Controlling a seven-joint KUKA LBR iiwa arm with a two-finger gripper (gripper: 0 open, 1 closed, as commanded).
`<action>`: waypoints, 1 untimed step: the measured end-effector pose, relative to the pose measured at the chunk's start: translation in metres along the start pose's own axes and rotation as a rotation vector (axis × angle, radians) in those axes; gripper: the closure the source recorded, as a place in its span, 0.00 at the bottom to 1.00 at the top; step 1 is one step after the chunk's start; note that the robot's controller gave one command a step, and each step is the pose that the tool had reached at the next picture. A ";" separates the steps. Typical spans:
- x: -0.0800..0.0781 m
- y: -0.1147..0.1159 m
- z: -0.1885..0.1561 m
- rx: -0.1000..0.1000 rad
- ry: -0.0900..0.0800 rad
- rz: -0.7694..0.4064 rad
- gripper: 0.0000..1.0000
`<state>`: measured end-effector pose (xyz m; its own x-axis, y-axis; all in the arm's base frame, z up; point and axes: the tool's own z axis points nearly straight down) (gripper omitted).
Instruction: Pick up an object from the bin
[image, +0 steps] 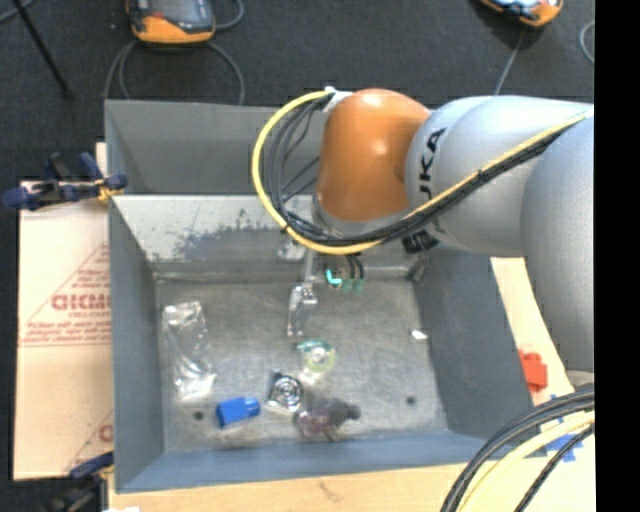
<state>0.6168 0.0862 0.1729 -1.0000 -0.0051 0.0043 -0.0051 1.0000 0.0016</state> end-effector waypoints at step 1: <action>0.101 -0.006 0.051 0.003 0.001 -0.183 0.00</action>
Offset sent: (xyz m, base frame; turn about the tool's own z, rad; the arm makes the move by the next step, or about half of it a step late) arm -0.0991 -0.0054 -0.0486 -0.1844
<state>0.5158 0.0792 0.1226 -0.9824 -0.1869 0.0052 -0.1869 0.9824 -0.0009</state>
